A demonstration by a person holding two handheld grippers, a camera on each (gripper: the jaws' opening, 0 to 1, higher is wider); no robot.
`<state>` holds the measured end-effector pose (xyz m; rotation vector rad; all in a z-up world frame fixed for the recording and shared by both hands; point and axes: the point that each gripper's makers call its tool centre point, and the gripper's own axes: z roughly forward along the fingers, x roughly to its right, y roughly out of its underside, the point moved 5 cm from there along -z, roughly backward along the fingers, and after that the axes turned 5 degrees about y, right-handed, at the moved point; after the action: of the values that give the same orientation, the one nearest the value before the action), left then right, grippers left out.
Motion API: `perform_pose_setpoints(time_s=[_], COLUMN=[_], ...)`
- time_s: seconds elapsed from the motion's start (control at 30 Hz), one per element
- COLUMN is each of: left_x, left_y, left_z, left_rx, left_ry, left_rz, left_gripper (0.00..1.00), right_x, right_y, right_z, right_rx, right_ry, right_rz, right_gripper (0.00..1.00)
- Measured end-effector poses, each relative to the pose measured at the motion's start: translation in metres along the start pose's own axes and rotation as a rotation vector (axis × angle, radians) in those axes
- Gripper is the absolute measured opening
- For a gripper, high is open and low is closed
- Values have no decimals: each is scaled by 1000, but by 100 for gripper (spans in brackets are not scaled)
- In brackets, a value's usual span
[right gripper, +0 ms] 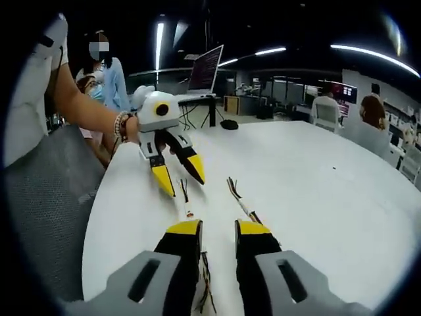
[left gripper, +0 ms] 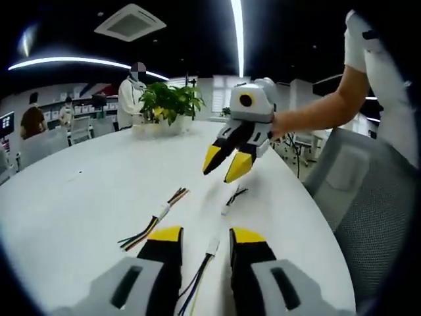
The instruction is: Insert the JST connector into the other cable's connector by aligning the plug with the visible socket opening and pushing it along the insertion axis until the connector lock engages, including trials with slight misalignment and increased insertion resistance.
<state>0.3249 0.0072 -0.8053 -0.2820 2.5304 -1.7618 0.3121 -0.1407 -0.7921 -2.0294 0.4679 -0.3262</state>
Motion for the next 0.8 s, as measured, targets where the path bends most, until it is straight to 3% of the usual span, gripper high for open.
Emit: perform_pose_setpoints(time_s=[0.23, 0.8], left_x=[0, 4], left_y=[12, 24], left_z=[6, 11], left_rx=[-39, -39], left_ry=[-1, 24], left_rz=[14, 6], left_gripper=[21, 13], right_x=[-10, -11], right_y=[20, 33], right_z=[5, 13], right_rx=[-61, -69], right_ry=[-35, -42], right_rz=[-19, -74], right_gripper=[16, 12])
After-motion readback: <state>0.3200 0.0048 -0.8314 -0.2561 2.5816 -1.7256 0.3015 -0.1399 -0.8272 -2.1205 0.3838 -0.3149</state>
